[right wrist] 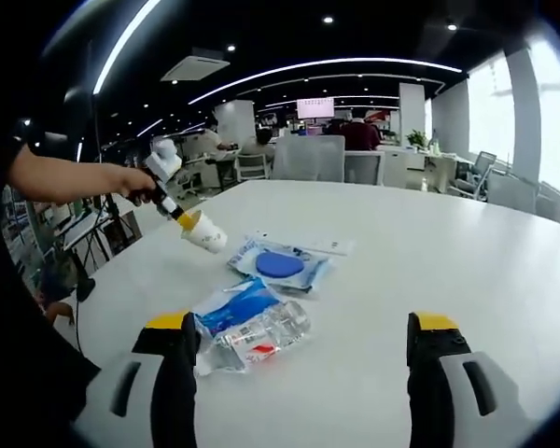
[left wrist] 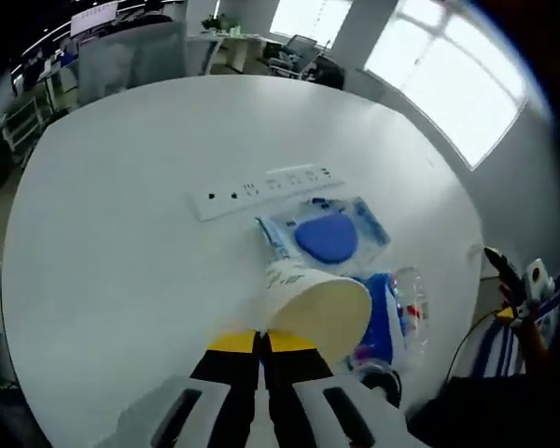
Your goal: Arrange the tabletop items into an orderly group along one side of the table until the central work area is clear of visible clutter.
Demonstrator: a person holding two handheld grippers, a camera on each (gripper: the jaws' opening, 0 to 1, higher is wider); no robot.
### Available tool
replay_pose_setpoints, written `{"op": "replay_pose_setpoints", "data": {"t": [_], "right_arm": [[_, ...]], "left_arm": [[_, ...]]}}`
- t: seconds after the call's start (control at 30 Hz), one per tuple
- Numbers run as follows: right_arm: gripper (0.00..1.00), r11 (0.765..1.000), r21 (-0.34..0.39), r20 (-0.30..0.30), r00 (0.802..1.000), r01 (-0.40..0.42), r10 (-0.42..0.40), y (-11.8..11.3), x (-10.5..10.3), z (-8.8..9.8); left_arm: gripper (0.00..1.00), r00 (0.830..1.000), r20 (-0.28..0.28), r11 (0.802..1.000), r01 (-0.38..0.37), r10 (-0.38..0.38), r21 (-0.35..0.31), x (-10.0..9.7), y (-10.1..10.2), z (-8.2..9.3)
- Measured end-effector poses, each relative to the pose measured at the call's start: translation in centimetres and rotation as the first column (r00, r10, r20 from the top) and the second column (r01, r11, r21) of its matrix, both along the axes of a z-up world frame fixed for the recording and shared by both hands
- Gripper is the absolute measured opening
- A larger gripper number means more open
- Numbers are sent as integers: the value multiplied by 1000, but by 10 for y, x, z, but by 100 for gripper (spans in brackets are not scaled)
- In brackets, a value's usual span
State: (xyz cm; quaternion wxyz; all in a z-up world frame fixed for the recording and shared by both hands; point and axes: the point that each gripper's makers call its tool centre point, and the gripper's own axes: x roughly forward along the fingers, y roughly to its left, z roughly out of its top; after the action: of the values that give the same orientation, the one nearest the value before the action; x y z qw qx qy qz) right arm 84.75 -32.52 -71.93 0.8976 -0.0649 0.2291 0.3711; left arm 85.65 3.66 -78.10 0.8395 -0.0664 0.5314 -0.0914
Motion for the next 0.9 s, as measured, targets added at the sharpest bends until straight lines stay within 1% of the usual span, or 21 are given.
{"op": "replay_pose_setpoints", "data": {"t": [0.07, 0.1, 0.13, 0.2, 0.27, 0.3, 0.4, 0.47, 0.57, 0.67, 0.7, 0.8, 0.87, 0.9], "right_arm": [[90, 1000, -3, -2, 1000, 2, -2, 0, 0, -2], [89, 1000, -1, -8, 1000, 4, -4, 0, 0, -3], [89, 1000, 1, -9, 1000, 6, -6, 0, 0, -3], [89, 1000, 2, -8, 1000, 10, -10, 0, 0, -3], [89, 1000, 1, -13, 1000, 8, -8, 0, -1, -5], [89, 1000, -2, -15, 1000, 8, -8, 1, -2, -6], [89, 1000, -8, -19, 1000, 5, -6, 1, -3, -8], [88, 1000, -12, -23, 1000, 5, -5, 1, -3, -10], [88, 1000, -13, -27, 1000, 5, -5, 2, -2, -12], [88, 1000, -17, -30, 1000, 6, -7, 2, -1, -13], [88, 1000, -15, -27, 1000, 8, -8, 2, 0, -13], [88, 1000, -12, -29, 1000, 10, -10, 4, 0, -13], [87, 1000, -13, -30, 999, 10, -10, 4, 0, -13], [87, 1000, -15, -33, 999, 9, -10, 4, 0, -14]], "left_arm": [[0, 999, -27, 1000, -27, 27, -16, -1, 0, -3], [0, 998, -35, 998, -44, 43, -41, 0, -2, -3], [0, 997, -50, 997, -64, 61, -53, -1, -2, -4], [0, 996, -53, 996, -77, 74, -49, 3, 3, -6], [0, 990, -83, 990, -120, 115, -67, 3, 6, -7], [0, 988, -91, 989, -129, 123, -70, 5, 8, -8], [0, 986, -108, 989, -133, 126, -60, 7, 11, -9], [0, 983, -130, 990, -133, 126, -49, 10, 16, -12], [0, 981, -156, 991, -126, 118, -38, 12, 18, -15], [0, 973, -203, 992, -120, 111, -33, 10, 17, -19], [0, 968, -225, 992, -122, 114, -26, 11, 18, -22], [0, 961, -259, 994, -106, 100, -9, 10, 16, -24], [0, 956, -280, 996, -92, 87, -4, 12, 15, -26], [0, 953, -288, 996, -92, 91, 9, 15, 18, -27]]}}
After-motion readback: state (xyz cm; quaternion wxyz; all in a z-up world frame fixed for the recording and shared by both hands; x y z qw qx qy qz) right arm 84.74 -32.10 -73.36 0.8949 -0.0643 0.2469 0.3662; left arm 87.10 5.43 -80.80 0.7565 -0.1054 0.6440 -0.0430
